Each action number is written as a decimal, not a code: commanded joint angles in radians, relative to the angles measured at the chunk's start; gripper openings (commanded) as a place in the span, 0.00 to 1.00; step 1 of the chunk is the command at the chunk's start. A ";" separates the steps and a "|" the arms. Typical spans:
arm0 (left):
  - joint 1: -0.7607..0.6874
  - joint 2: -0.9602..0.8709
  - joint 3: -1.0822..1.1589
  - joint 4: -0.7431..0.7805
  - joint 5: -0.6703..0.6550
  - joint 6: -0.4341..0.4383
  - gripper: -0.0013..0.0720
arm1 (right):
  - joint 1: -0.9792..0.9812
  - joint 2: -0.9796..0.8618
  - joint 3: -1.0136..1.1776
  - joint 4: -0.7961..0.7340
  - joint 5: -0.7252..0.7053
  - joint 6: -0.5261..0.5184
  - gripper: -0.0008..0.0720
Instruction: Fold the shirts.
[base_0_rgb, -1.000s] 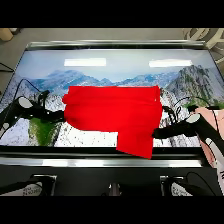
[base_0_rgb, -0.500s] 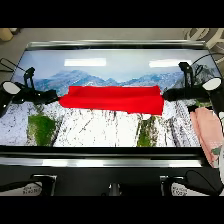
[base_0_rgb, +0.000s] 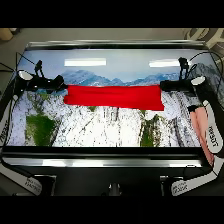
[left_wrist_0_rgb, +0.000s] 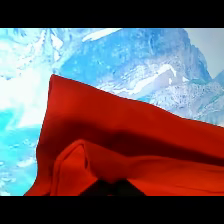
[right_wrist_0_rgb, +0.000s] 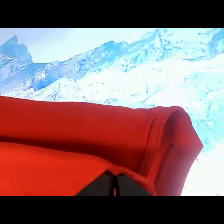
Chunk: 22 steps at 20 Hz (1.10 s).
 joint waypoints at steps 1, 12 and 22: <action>-0.015 -0.084 0.036 -0.028 -0.002 -0.058 0.34 | 0.034 -0.076 0.008 0.037 -0.046 -0.001 0.14; -0.023 0.154 0.073 -0.053 -0.045 0.025 0.77 | -0.126 -0.079 0.015 -0.193 0.270 0.012 0.99; -0.187 0.286 0.072 -0.053 -0.044 0.024 0.75 | -0.040 -0.162 0.015 0.011 0.226 0.097 0.67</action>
